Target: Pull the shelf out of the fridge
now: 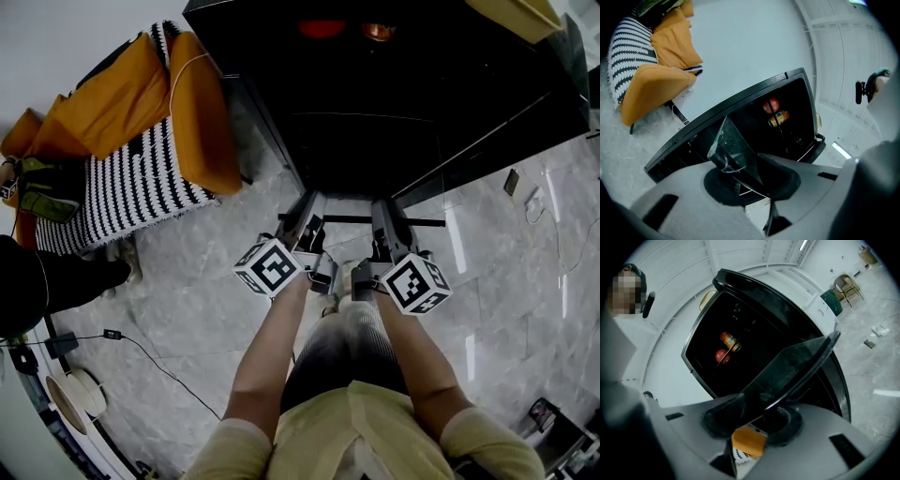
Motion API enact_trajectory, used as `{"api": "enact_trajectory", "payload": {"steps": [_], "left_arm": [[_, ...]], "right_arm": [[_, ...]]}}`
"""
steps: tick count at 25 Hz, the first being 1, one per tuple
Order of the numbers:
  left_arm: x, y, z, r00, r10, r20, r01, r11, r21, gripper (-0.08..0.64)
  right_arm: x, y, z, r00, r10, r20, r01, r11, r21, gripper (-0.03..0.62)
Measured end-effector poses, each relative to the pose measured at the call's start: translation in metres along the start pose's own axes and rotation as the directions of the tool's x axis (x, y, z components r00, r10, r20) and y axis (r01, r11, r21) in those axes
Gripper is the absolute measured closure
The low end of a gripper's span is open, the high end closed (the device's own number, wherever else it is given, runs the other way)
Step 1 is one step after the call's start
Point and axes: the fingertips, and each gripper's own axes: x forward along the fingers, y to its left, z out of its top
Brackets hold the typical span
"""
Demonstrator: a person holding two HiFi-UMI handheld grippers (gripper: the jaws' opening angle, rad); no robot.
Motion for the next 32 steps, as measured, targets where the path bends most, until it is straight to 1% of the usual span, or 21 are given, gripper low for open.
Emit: {"api": "enact_trajectory", "payload": {"steps": [6,15,22,25,32], "left_arm": [[-0.013,-0.021,0.006,1.000,-0.007,-0.001,0.007,1.000,-0.004,0.468],[-0.031,-0.053,0.013,1.000,-0.028,-0.003,0.028,1.000,0.002,0.468],[-0.050,-0.073,0.016,1.000,-0.025,-0.011,0.025,1.000,0.000,0.468],[-0.058,-0.083,0.015,0.999,-0.031,-0.016,0.031,1.000,0.004,0.468],[-0.079,-0.112,0.018,0.999,-0.037,-0.015,0.038,0.999,0.021,0.468]], "right_arm": [[-0.018,0.017,0.008,1.000,-0.007,0.004,0.007,1.000,0.001,0.465],[-0.042,0.043,0.022,1.000,0.015,0.006,-0.015,1.000,-0.015,0.465],[-0.062,0.060,0.027,1.000,0.021,-0.009,-0.021,0.999,-0.028,0.465],[-0.073,0.068,0.031,0.999,0.030,-0.012,-0.030,0.999,-0.039,0.465],[-0.097,0.088,0.040,0.998,0.058,-0.018,-0.059,0.998,-0.031,0.465]]}}
